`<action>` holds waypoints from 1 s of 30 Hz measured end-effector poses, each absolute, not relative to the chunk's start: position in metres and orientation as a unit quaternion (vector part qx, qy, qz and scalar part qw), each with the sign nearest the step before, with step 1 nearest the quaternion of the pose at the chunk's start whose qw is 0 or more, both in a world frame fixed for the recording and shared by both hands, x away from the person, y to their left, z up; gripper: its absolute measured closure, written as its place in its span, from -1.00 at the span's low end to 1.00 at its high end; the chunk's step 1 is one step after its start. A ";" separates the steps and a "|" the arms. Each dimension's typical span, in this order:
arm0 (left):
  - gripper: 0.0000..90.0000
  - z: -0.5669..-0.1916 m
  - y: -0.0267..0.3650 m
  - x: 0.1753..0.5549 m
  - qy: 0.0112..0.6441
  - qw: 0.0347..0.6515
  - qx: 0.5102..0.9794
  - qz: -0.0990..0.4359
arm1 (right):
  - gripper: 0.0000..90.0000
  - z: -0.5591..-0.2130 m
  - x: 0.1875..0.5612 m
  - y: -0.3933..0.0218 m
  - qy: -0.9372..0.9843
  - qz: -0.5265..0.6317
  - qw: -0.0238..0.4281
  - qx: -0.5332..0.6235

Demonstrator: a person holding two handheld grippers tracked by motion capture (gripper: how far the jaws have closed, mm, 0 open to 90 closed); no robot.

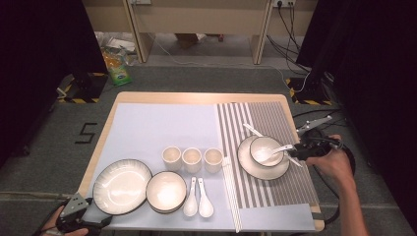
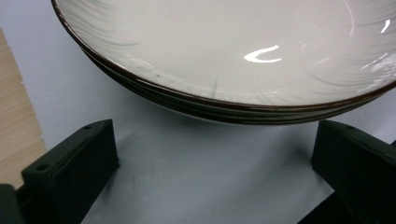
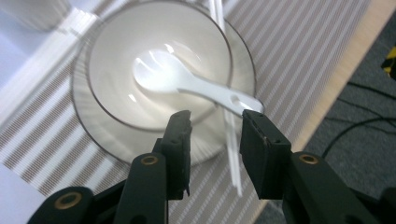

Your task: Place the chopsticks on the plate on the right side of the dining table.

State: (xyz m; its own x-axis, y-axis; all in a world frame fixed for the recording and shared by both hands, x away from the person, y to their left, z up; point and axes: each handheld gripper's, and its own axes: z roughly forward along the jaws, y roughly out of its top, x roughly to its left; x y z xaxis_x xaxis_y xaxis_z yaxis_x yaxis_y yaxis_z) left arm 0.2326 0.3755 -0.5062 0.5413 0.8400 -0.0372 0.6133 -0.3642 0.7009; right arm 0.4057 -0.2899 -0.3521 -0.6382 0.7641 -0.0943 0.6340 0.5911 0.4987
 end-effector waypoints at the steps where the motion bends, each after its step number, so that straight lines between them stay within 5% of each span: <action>1: -1.00 -0.506 0.376 0.233 0.449 0.341 0.809 0.166 | 0.38 -0.351 0.406 -0.284 0.880 0.216 0.155 0.394; 10: -1.00 -0.506 0.376 0.233 0.449 0.341 0.809 0.166 | 0.24 -0.346 0.422 -0.239 0.880 0.219 0.163 0.388; 30: -1.00 -0.506 0.376 0.233 0.449 0.340 0.810 0.164 | 0.29 -0.373 0.488 -0.175 0.880 0.199 0.165 0.398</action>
